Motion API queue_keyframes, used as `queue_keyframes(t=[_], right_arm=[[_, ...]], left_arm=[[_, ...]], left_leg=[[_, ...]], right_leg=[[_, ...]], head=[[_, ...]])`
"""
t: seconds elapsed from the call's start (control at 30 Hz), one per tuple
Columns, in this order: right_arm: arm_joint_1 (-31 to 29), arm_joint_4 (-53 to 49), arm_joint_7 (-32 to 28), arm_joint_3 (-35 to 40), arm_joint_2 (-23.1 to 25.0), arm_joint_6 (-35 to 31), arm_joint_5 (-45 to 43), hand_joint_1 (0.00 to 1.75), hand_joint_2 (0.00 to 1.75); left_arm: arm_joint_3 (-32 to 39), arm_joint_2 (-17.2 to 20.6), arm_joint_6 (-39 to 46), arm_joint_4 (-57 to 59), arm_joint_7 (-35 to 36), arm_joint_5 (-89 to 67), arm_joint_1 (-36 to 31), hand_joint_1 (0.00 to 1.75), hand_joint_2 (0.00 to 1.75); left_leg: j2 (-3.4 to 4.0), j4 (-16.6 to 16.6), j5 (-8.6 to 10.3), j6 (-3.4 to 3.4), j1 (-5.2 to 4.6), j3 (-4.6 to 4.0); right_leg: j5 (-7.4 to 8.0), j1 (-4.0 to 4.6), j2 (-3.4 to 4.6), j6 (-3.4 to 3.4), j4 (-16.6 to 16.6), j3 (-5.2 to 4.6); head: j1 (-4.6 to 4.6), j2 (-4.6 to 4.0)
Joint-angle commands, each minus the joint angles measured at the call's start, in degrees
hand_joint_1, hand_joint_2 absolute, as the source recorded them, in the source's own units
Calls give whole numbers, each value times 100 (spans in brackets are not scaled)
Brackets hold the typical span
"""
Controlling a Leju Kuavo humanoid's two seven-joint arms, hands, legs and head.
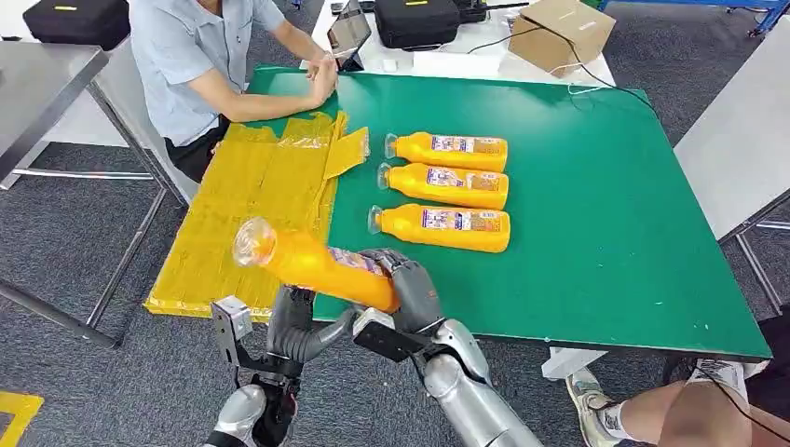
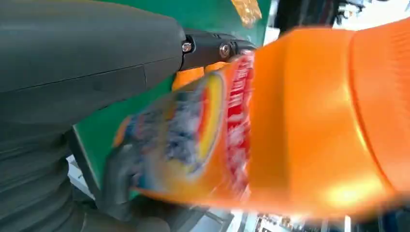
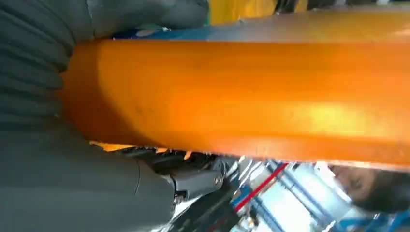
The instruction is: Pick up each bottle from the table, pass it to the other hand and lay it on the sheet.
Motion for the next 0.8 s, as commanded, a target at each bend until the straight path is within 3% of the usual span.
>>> queue_keyframes(t=[0.03,0.17,0.3,0.4,0.47,0.5,0.53,0.6,0.63,0.67,0.73,0.77,0.8], right_arm=[[-321,770,-41,691,103,156,-93,173,175],[-353,808,-86,771,77,71,-126,171,175],[-396,825,-145,966,95,-49,31,175,175],[-405,894,-149,989,155,-9,-46,175,175],[-393,941,-140,997,169,47,-100,168,175],[-386,982,-118,1012,167,91,-126,140,175],[-388,1005,-109,1028,161,122,-133,131,175],[-384,1008,-110,1029,157,119,-136,131,175],[-389,1015,-111,1036,150,131,-137,42,175],[-392,1020,-123,1053,150,140,-138,0,175],[-400,1054,-180,1124,126,233,-148,0,175],[-428,1076,-223,1202,104,255,-117,0,0],[-434,1093,-252,1205,105,240,-132,0,0]], left_arm=[[91,80,-98,395,-60,155,-416,0,175],[-14,133,-377,246,-123,292,-364,0,175],[15,124,-1211,492,434,1211,-426,0,175],[-35,154,-1060,475,195,979,-481,0,175],[-25,166,-865,415,48,781,-497,0,175],[19,153,-770,407,42,747,-514,0,175],[48,148,-747,427,85,772,-528,0,175],[60,157,-744,437,91,776,-538,0,175],[73,147,-737,456,98,790,-540,31,175],[120,119,-743,505,184,894,-554,173,175],[187,100,-874,656,414,1192,-618,175,175],[198,94,-964,784,542,1358,-684,175,175],[199,98,-977,873,578,1416,-725,175,175]], left_leg=[[5,-5,-8,-5,3,25],[5,-7,-8,-5,3,25],[-4,-4,-3,-4,2,9],[3,-8,-8,-7,3,25],[-2,-4,-2,-4,1,3],[-2,-6,-5,-6,3,16],[-3,-5,-3,-4,1,8],[-3,-6,-4,-4,2,13],[-3,-6,-3,-3,-1,9],[-3,-5,-2,-3,2,4],[-5,-6,-2,-3,-1,7],[-6,-6,-5,-4,2,18],[-5,-5,-2,-3,2,9]], right_leg=[[-7,5,-5,-10,-7,25],[-7,5,-7,-10,-10,26],[-5,2,-10,-7,-7,11],[-9,4,-8,-12,-9,25],[-3,2,-8,-6,-5,4],[-7,5,-11,-11,-7,17],[-5,3,-10,-8,-5,8],[-6,4,-11,-9,-6,14],[-5,2,-11,-7,-5,8],[-3,4,-9,-6,-6,4],[-5,1,-12,-6,-5,7],[-8,4,-15,-9,-8,19],[-4,4,-12,-7,-7,10]], head=[[-4,0],[-2,0],[-2,0],[-2,0],[-2,0],[-4,0],[-2,0],[-4,0],[-4,0],[-2,0],[-2,0],[-4,0],[0,0]])
